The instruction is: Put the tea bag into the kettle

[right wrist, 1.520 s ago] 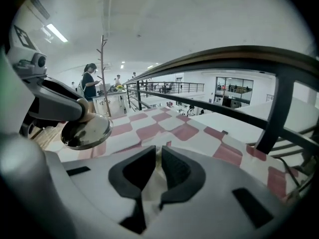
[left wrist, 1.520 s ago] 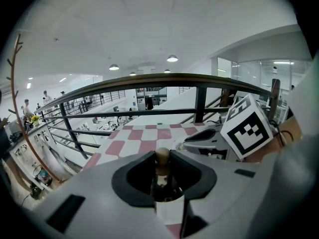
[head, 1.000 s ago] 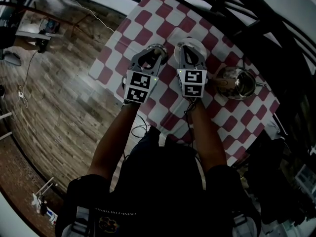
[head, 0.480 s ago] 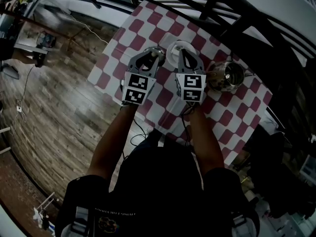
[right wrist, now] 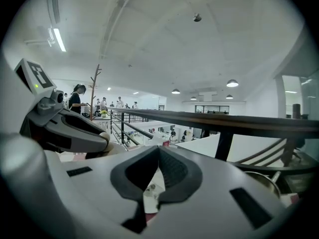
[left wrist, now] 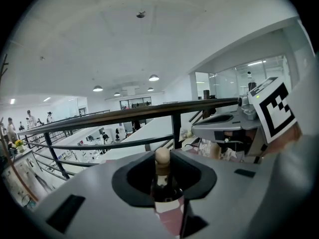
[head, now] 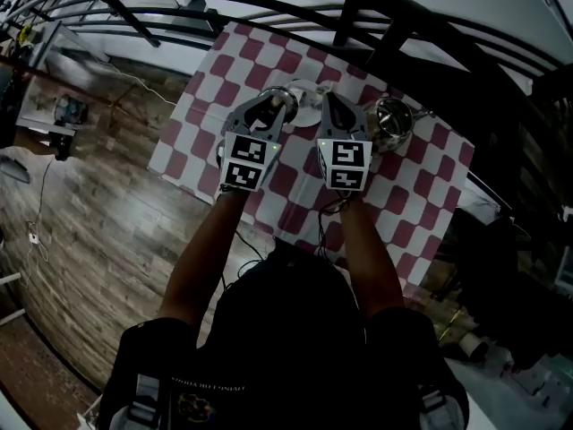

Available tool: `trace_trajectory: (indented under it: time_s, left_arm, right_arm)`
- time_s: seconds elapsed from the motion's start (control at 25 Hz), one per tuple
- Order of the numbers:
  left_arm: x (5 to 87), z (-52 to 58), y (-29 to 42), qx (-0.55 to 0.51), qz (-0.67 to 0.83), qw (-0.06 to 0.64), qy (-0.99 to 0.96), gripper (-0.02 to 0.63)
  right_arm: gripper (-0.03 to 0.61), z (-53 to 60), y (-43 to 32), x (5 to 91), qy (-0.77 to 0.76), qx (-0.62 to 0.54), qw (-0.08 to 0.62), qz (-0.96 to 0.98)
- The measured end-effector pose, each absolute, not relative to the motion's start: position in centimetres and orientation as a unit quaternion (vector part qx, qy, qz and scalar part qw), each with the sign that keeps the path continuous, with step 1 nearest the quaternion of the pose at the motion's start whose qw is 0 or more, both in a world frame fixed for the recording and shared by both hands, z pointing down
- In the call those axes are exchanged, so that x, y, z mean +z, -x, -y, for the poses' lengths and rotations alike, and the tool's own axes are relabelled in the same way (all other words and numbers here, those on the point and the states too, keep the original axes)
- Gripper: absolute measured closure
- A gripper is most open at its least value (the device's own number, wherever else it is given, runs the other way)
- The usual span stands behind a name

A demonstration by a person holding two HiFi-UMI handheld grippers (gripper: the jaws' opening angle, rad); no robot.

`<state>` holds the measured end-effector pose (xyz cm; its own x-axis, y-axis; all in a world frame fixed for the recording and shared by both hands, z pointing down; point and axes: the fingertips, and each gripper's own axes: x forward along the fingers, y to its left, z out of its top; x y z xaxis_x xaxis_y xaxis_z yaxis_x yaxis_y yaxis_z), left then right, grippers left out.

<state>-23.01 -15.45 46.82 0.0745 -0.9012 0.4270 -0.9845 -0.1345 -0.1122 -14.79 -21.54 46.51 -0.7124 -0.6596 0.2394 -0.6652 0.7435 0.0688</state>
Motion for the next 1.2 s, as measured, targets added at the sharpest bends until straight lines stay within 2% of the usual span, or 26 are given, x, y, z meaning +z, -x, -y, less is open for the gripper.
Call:
trace_trajectory:
  time_s: [0.72,1.2]
  left_arm:
    - [43.7,21.4,11.0,0.19,0.564,0.054,-0.802,0.517]
    - [42.7,23.5,7.6,0.195,0.541,0.038,-0.817,0.517]
  right_arm:
    - [0.56,24.8,0.1,43.9,-0.481,0.006,0.112,0.87]
    - [0.56,25.9,-2.6,44.4,-0.489,0.016,0.112,0.865]
